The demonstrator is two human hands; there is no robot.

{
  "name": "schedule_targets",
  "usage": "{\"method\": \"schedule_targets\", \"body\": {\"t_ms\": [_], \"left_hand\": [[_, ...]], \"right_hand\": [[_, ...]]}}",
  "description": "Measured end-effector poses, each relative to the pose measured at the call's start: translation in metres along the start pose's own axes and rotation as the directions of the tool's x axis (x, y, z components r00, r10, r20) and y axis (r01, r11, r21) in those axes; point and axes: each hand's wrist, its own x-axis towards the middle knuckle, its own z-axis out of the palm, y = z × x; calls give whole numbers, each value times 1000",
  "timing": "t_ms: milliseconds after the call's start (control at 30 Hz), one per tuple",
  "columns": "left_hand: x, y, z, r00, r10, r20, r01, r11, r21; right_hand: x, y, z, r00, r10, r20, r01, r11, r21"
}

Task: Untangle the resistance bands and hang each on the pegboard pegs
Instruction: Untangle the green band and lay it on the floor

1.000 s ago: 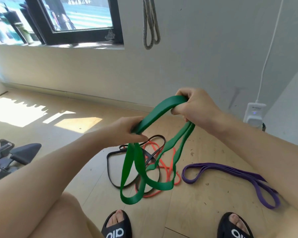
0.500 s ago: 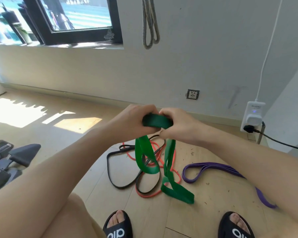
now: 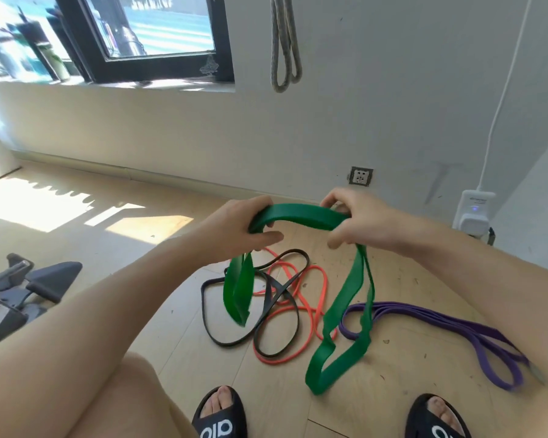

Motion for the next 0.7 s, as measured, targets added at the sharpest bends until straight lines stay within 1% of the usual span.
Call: {"method": "schedule_targets", "body": {"t_ms": [67, 167, 233, 300, 367, 467, 533, 567, 633, 700], "left_hand": [[1, 6, -3, 1000, 22, -6, -22, 999, 27], [5, 14, 0, 997, 82, -11, -80, 992, 102], [6, 14, 4, 996, 93, -2, -92, 992, 90], [6, 10, 6, 997, 77, 32, -78, 996, 49], [4, 5, 9, 995, 62, 77, -62, 998, -2], [2, -5, 10, 993, 38, 114, -37, 999, -17], [0, -8, 7, 996, 4, 92, -1, 999, -41], [-1, -9, 6, 996, -10, 86, 14, 999, -46], [-1, -10, 5, 996, -25, 90, 27, 1000, -16], [-2, -10, 3, 997, -28, 72, 22, 997, 76]], "right_hand": [[-1, -2, 9, 999, -38, 39, 38, 999, 0], [-1, -12, 21, 992, -123, -20, 125, 988, 96], [-2, -19, 24, 989, -144, -37, 147, 983, 111], [-3, -24, 23, 990, -129, -56, 134, 987, 89], [-5, -29, 19, 991, -104, -81, 113, 987, 110], [-4, -32, 10, 987, -67, -143, 103, 960, 259], [-2, -29, 5, 983, -32, -181, 93, 937, 338], [-1, -27, 2, 982, -22, -185, 87, 933, 348], [-1, -23, 0, 986, -30, -161, 81, 946, 314], [-1, -19, 1, 993, -57, -99, 72, 986, 151]]}}
